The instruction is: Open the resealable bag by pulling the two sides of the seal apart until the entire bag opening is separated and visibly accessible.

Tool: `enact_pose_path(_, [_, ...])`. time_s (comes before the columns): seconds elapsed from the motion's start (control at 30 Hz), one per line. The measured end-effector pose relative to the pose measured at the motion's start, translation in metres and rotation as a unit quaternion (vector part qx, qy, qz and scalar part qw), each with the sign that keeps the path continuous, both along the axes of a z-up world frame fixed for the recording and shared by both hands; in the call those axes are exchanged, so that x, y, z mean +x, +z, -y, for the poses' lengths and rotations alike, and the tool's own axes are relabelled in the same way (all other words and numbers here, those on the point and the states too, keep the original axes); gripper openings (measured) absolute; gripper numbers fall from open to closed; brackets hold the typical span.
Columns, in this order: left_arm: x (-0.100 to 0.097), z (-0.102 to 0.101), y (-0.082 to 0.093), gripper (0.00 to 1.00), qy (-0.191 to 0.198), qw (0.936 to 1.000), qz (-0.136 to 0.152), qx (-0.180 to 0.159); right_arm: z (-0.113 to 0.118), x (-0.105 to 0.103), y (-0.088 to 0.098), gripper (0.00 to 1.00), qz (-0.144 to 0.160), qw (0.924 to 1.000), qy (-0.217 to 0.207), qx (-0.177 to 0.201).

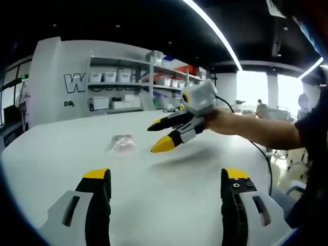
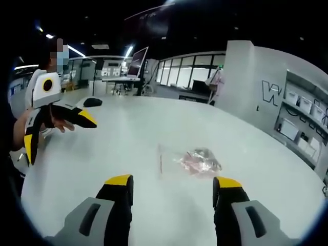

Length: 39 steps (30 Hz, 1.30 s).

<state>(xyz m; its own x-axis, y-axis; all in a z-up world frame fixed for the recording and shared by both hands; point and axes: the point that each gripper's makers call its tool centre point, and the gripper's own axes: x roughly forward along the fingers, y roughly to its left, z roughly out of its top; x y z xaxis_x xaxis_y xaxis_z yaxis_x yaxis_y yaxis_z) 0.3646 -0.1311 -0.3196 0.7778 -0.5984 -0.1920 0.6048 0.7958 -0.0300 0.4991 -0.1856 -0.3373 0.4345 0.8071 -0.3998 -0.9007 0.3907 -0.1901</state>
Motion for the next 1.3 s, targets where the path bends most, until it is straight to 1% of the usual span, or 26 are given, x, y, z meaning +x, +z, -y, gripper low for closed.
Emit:
enact_pose_path(0.17, [0.002,-0.001,0.0,0.87,0.0,1.0,-0.001,-0.005,-0.001,0.002,0.0,0.61,0.0,1.0,0.0,0.0])
enact_pose_path(0.8, [0.003,-0.001,-0.001,0.86,0.001,1.0,-0.003,-0.003,-0.006,0.006,-0.002,0.59,0.001,1.0,0.004,0.003])
enact_pose_path(0.93, [0.003,-0.003,0.0,0.86,0.004,1.0,-0.002,-0.004,-0.007,0.008,-0.005,0.58,0.006,0.9999,0.006,-0.008])
enact_pose_path(1.3, [0.005,-0.004,0.0,0.86,0.006,1.0,-0.001,-0.005,-0.01,0.013,-0.005,0.57,0.01,0.9999,0.009,-0.008])
